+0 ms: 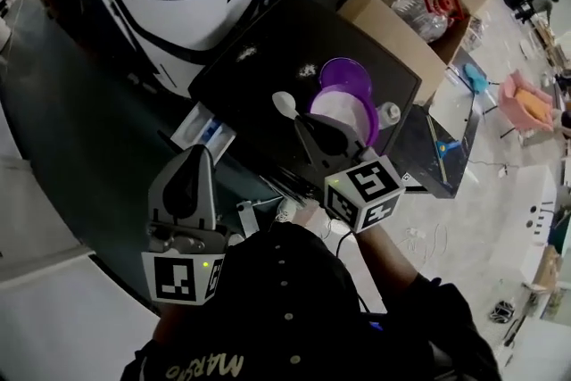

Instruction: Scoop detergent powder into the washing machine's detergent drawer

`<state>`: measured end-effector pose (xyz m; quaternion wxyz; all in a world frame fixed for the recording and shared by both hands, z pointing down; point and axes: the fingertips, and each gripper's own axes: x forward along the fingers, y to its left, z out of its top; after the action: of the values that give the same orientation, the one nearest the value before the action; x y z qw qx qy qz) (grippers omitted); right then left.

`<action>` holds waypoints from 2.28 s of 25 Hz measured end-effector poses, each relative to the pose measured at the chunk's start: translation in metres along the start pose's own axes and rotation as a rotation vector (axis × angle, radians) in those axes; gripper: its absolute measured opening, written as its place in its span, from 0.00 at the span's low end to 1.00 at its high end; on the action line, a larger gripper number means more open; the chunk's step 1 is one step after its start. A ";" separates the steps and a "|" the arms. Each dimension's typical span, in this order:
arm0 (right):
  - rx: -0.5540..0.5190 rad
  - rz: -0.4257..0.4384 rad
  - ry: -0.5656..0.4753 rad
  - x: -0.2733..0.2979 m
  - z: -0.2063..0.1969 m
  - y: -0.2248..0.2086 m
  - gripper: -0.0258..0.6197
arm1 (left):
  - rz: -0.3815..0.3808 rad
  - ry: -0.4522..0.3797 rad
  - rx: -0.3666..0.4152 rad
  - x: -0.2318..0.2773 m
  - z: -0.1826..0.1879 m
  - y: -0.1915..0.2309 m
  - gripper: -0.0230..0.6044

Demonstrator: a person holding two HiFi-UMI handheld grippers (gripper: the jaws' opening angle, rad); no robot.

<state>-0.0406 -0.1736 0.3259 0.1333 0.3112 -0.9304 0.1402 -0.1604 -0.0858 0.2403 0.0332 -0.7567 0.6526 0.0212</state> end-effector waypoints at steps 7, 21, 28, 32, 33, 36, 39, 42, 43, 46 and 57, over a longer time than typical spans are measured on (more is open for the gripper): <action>0.029 -0.240 0.059 -0.088 -0.016 -0.105 0.09 | -0.126 -0.003 0.000 0.034 -0.003 -0.033 0.06; -0.013 -0.251 0.436 -0.088 -0.095 -0.124 0.09 | -0.195 0.019 -0.005 0.062 -0.011 -0.066 0.06; -0.017 -0.230 0.573 -0.083 -0.108 -0.123 0.09 | -0.163 0.027 -0.006 0.059 -0.013 -0.059 0.06; -0.028 -0.236 0.508 -0.090 -0.101 -0.124 0.39 | -0.165 0.022 -0.008 0.058 -0.012 -0.058 0.06; -0.037 -0.239 0.489 -0.092 -0.099 -0.124 0.42 | -0.168 0.021 -0.009 0.058 -0.012 -0.058 0.06; -0.059 -0.272 0.379 -0.095 -0.084 -0.122 0.41 | -0.177 0.014 -0.007 0.059 -0.011 -0.059 0.06; -0.050 -0.301 0.214 -0.101 -0.058 -0.117 0.32 | -0.188 0.007 -0.006 0.060 -0.009 -0.062 0.06; 0.008 -0.316 0.040 -0.111 -0.029 -0.109 0.21 | -0.198 -0.005 -0.001 0.059 -0.004 -0.064 0.06; 0.021 -0.327 -0.013 -0.116 -0.020 -0.107 0.15 | -0.200 -0.010 0.001 0.059 -0.002 -0.063 0.06; 0.016 -0.352 -0.158 -0.131 0.009 -0.097 0.10 | -0.202 -0.024 0.011 0.058 0.004 -0.061 0.06; -0.075 -0.448 -0.454 -0.189 0.070 -0.070 0.09 | -0.185 -0.092 0.016 0.048 0.028 -0.045 0.06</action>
<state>0.1372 -0.1492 0.2105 -0.0389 0.5267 -0.8492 -0.0003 -0.1081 -0.1243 0.2101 0.0712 -0.8116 0.5780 0.0476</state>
